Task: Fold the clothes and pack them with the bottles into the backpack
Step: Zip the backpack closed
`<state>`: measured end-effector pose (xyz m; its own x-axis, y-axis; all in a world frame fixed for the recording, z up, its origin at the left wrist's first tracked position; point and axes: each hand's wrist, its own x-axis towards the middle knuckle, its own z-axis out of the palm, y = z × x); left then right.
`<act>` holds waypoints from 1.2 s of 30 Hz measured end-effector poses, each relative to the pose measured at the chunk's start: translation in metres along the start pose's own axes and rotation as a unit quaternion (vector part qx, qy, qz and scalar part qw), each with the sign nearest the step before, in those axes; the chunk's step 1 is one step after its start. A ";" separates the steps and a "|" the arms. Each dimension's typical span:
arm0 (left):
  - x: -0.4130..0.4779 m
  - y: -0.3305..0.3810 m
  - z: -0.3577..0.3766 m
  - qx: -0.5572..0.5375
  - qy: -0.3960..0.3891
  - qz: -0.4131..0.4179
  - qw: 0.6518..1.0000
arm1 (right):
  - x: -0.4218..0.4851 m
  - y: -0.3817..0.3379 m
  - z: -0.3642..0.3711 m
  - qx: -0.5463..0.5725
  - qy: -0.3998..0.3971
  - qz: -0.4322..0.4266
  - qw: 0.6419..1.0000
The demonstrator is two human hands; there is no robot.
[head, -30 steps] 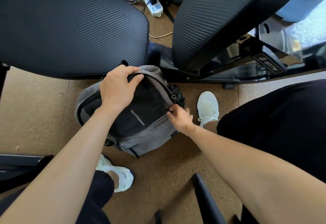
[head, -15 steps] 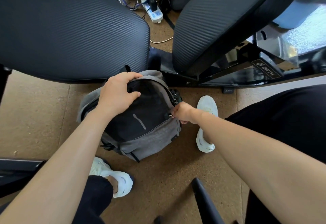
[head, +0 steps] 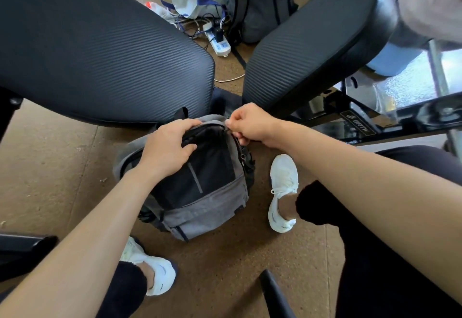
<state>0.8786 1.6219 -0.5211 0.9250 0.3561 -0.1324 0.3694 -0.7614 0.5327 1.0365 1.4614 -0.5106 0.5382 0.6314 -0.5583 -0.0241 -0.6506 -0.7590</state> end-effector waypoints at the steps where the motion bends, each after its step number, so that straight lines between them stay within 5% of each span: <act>1: -0.001 0.001 0.000 -0.004 0.001 0.003 1.000 | -0.001 -0.006 -0.004 -0.023 0.013 -0.012 1.000; 7: -0.009 -0.001 -0.001 -0.015 -0.012 0.012 1.000 | -0.012 -0.014 -0.006 -0.176 0.058 -0.018 0.983; 10: -0.019 -0.010 -0.008 -0.012 0.018 0.023 0.999 | -0.025 -0.025 0.002 -0.448 0.087 -0.068 0.887; 12: -0.029 -0.016 -0.014 -0.022 0.082 0.031 0.996 | -0.035 -0.032 0.019 -0.522 0.112 -0.142 0.834; 17: -0.072 -0.030 -0.027 -0.098 0.184 -0.079 0.975 | -0.042 -0.051 0.077 -0.470 0.072 -0.340 0.811; 22: -0.113 -0.070 -0.006 -0.117 0.093 -0.273 0.950 | -0.024 -0.059 0.124 -0.479 -0.017 -0.416 0.773; 27: -0.142 -0.108 0.052 -0.186 -0.079 -0.419 0.885 | -0.002 -0.062 0.139 -0.510 -0.029 -0.390 0.767; 36: -0.131 -0.101 0.078 -0.368 -0.099 -0.460 0.802 | 0.004 -0.062 0.139 -0.413 -0.048 -0.354 0.838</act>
<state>0.7274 1.6098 -0.6228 0.3135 0.4347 -0.8442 0.8190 0.3262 0.4721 0.9227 1.5626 -0.5122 0.1006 0.9876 -0.1203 0.8853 -0.1441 -0.4422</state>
